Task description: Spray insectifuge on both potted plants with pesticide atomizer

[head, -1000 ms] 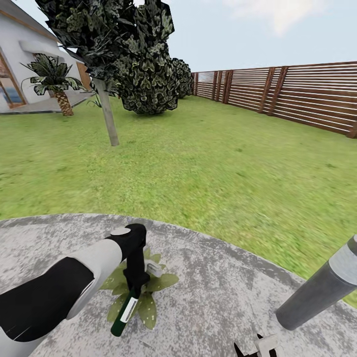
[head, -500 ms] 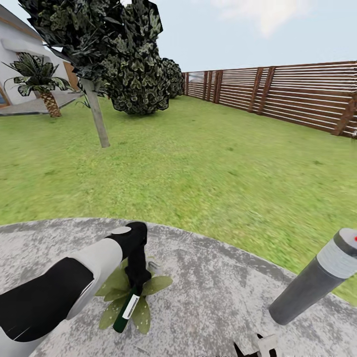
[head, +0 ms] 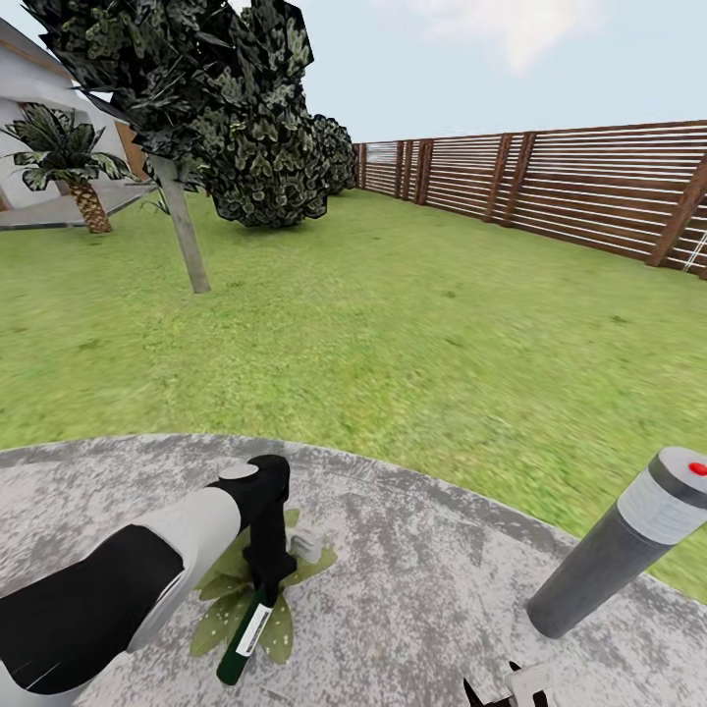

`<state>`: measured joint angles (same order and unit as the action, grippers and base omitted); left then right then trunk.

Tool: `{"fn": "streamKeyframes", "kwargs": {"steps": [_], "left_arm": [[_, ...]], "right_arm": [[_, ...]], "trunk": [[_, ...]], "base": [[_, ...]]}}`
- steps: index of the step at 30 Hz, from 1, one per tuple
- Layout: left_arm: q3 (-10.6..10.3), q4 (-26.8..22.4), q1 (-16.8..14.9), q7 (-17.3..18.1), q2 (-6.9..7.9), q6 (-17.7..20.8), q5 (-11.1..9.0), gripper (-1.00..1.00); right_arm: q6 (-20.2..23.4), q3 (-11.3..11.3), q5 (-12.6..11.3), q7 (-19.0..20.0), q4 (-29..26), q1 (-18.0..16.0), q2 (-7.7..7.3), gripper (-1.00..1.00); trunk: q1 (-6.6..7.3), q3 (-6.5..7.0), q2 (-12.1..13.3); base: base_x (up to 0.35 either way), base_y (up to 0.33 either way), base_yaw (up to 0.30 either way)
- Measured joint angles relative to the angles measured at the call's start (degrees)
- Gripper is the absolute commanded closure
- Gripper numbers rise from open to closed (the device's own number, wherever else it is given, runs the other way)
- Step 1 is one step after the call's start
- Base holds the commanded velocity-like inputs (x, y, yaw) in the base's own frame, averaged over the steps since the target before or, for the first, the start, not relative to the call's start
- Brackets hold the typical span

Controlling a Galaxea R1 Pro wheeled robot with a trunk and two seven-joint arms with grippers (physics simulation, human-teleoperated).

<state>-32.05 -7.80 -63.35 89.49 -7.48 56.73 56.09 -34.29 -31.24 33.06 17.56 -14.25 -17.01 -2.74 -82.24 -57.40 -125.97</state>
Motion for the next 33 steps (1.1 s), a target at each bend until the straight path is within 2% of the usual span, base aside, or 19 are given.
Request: {"fn": "streamKeyframes", "kwargs": {"steps": [10, 20, 24, 26, 31, 32, 33], "left_arm": [[0.4, -3.6, -0.8, 0.0, -0.05, 0.5, 0.0, 1.0], [0.6, -3.9, -0.5, 0.0, -0.06, 0.4, -0.3, 1.0], [0.6, -4.3, -0.9, 0.0, -0.05, 0.4, -0.5, 1.0], [0.6, -5.5, -1.9, 0.0, 0.25, 0.5, -0.6, 1.0], [0.7, -6.2, -6.5, 0.0, 1.53, 0.6, -0.7, 1.0], [0.6, -6.3, -7.2, 0.0, 2.46, 0.6, -0.6, 1.0], [0.5, -6.3, -7.7, 0.0, 4.28, 0.5, -0.5, 1.0]], "right_arm": [[0.0, 0.0, 0.0, 0.0, 0.0, 0.0, 0.0, -1.0], [0.0, 0.0, 0.0, 0.0, 0.0, 0.0, 0.01, -1.0], [0.0, 0.0, 0.0, 0.0, 0.0, 0.0, 0.07, -1.0], [0.0, 0.0, 0.0, 0.0, 0.0, 0.0, 0.08, -1.0], [0.0, 0.0, 0.1, 0.0, 0.0, 0.0, 0.07, -1.0], [0.0, 0.0, 0.1, 0.0, 0.0, 0.0, 0.08, -1.0], [0.0, 0.0, 0.1, 0.0, 0.0, 0.0, 0.09, -1.0]], "trunk": [[0.0, 0.0, 0.0], [-0.02, 0.0, 0.0], [0.0, 0.0, 0.0], [0.0, 0.01, 0.0], [0.0, 0.01, 0.0], [0.0, 0.01, 0.0], [0.0, 0.0, 0.0]], "base": [[0.0, 0.0, 0.0], [-0.14, 0.0, 0.006], [-0.037, 0.0, 0.195], [-0.005, 0.0, 0.265], [-0.001, 0.0, 0.259], [0.0, 0.0, 0.115], [0.0, 0.0, 0.074]]}}
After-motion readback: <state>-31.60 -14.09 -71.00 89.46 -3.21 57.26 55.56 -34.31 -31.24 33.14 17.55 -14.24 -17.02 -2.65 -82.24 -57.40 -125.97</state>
